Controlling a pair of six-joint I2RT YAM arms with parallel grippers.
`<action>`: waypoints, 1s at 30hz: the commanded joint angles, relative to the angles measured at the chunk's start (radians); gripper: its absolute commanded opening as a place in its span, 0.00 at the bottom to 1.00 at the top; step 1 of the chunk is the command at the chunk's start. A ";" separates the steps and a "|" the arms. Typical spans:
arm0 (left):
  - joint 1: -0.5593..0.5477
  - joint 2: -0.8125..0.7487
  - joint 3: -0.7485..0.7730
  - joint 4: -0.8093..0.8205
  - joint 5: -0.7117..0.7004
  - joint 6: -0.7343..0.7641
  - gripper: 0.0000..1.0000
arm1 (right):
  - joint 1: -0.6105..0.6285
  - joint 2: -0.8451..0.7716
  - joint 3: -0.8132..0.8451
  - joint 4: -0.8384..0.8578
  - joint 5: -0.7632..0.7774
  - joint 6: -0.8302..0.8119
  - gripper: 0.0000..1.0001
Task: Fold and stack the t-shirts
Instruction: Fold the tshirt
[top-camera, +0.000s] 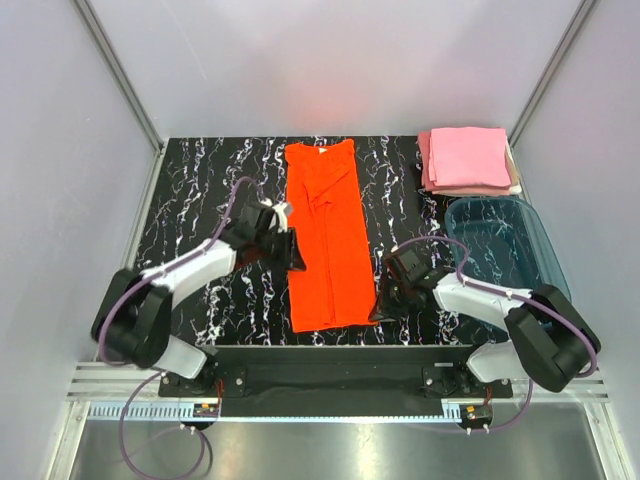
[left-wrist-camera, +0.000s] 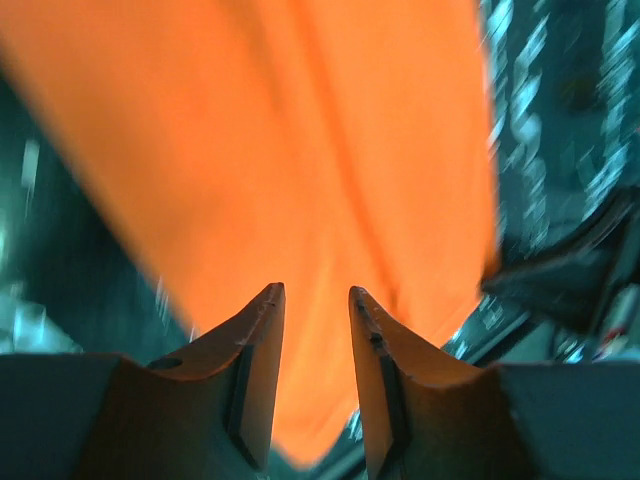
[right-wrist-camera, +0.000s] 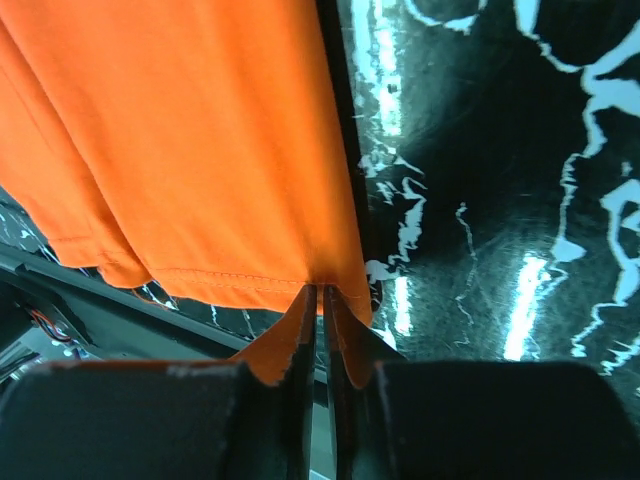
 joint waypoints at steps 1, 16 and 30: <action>-0.022 -0.216 -0.071 -0.069 -0.128 0.026 0.39 | 0.028 -0.017 -0.031 0.030 0.051 0.043 0.14; -0.145 -0.649 -0.484 -0.054 -0.099 -0.246 0.43 | 0.029 -0.213 0.037 -0.163 0.174 0.026 0.39; -0.182 -0.543 -0.611 0.139 -0.060 -0.345 0.42 | 0.029 -0.116 0.025 -0.128 0.168 -0.003 0.41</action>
